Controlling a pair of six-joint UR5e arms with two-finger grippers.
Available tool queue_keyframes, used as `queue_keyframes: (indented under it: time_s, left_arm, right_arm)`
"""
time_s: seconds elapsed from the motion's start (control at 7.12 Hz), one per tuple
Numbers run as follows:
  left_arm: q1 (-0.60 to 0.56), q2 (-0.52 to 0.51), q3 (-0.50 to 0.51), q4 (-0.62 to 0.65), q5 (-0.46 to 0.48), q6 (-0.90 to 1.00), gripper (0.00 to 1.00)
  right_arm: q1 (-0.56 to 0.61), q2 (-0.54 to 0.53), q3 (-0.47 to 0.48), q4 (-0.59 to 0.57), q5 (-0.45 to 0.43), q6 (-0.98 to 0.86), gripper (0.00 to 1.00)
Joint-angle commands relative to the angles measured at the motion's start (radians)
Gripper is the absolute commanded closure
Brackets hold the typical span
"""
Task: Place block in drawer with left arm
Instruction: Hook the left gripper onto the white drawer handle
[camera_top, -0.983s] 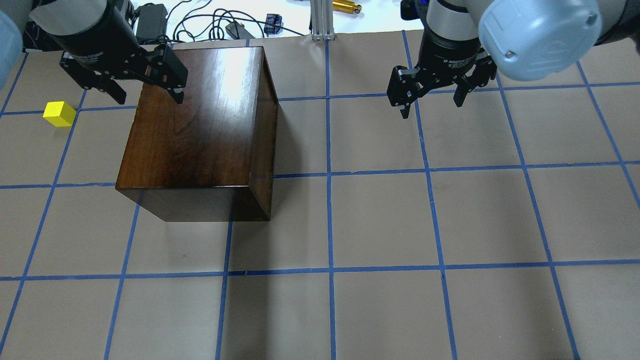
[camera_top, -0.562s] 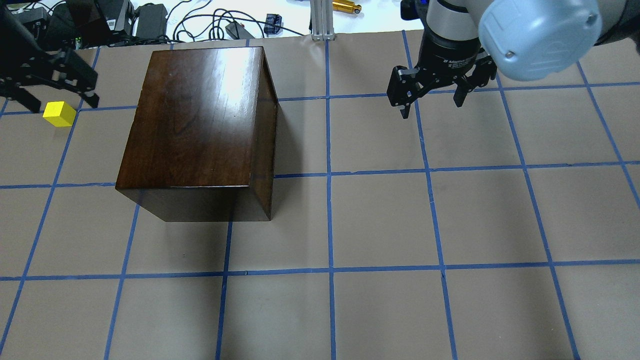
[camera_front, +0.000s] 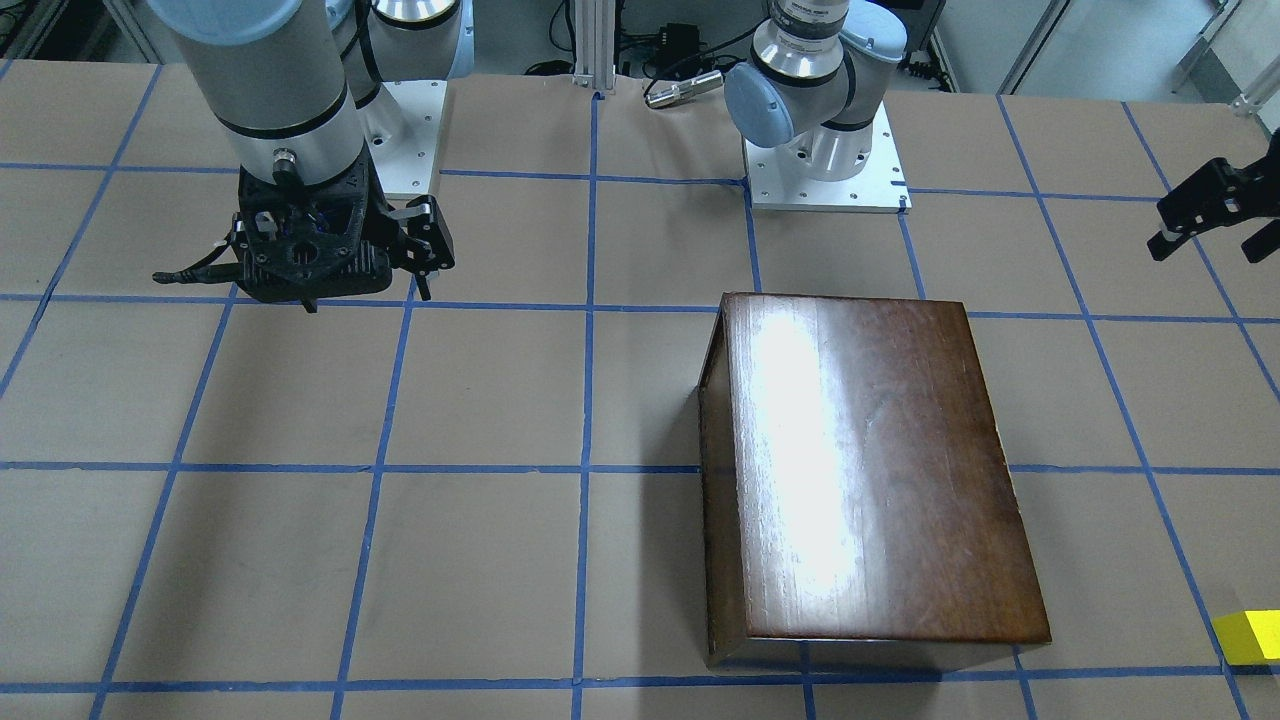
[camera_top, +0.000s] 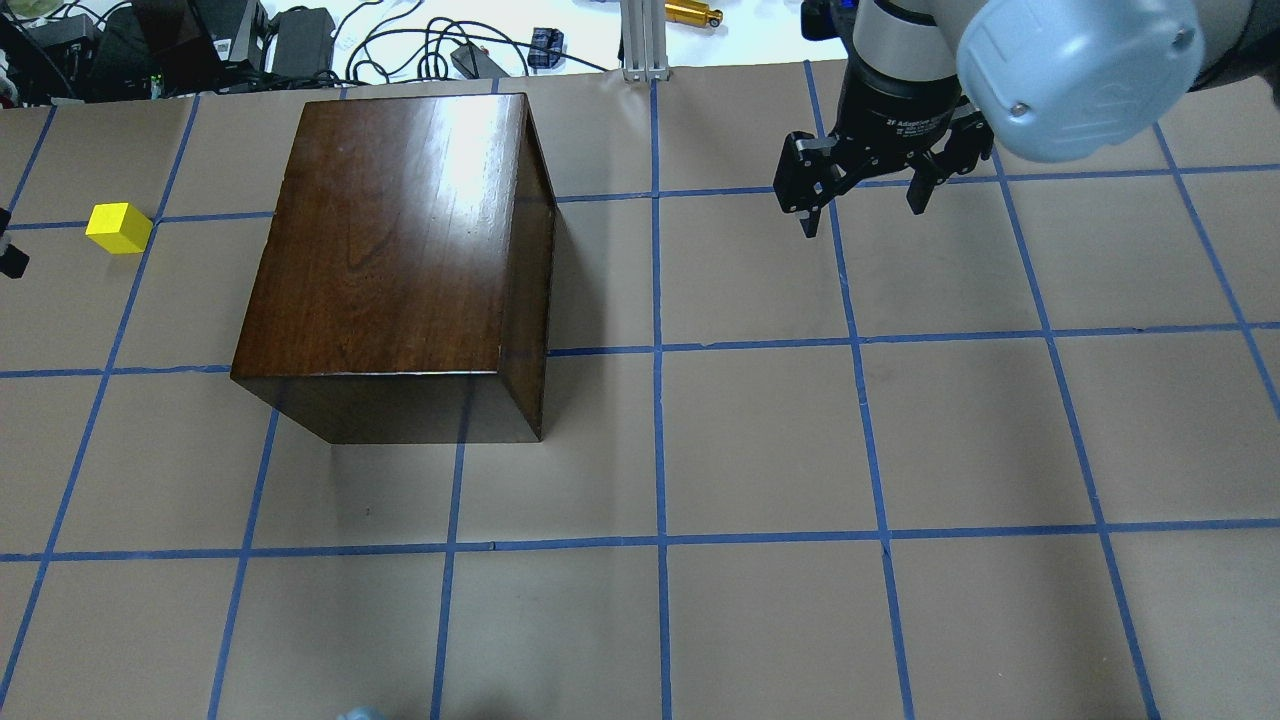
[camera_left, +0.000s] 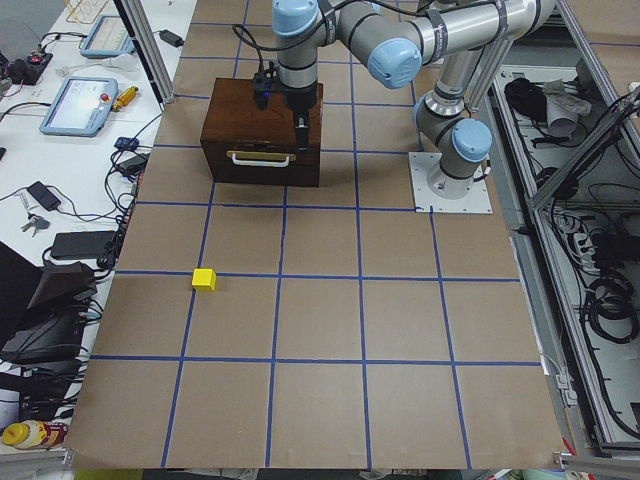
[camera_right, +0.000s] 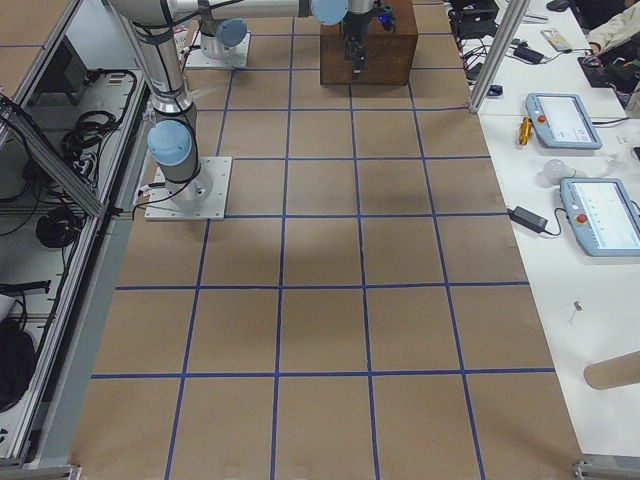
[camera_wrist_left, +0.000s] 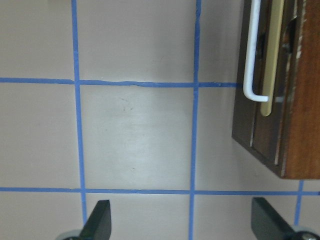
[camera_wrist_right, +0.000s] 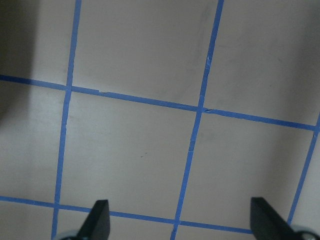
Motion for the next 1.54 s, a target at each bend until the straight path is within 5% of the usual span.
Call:
queue_keyframes:
  time_s: [0.0, 0.14, 0.7, 1.4]
  left_arm:
    - [0.038, -0.083, 0.013, 0.002, -0.037, 0.064, 0.0]
    - [0.057, -0.135, 0.026, 0.004, -0.107, 0.065, 0.0]
    - [0.038, -0.371, 0.054, 0.12, -0.121, 0.059, 0.0]
    - [-0.082, -0.405, 0.063, 0.125, -0.388, 0.035, 0.0]
  right_arm:
    - [0.0, 0.0, 0.0, 0.0, 0.0, 0.0, 0.0]
    - [0.0, 0.0, 0.0, 0.0, 0.0, -0.001, 0.0]
    - [0.0, 0.0, 0.0, 0.0, 0.0, -0.001, 0.0]
    - [0.0, 0.0, 0.0, 0.0, 0.0, 0.0, 0.0]
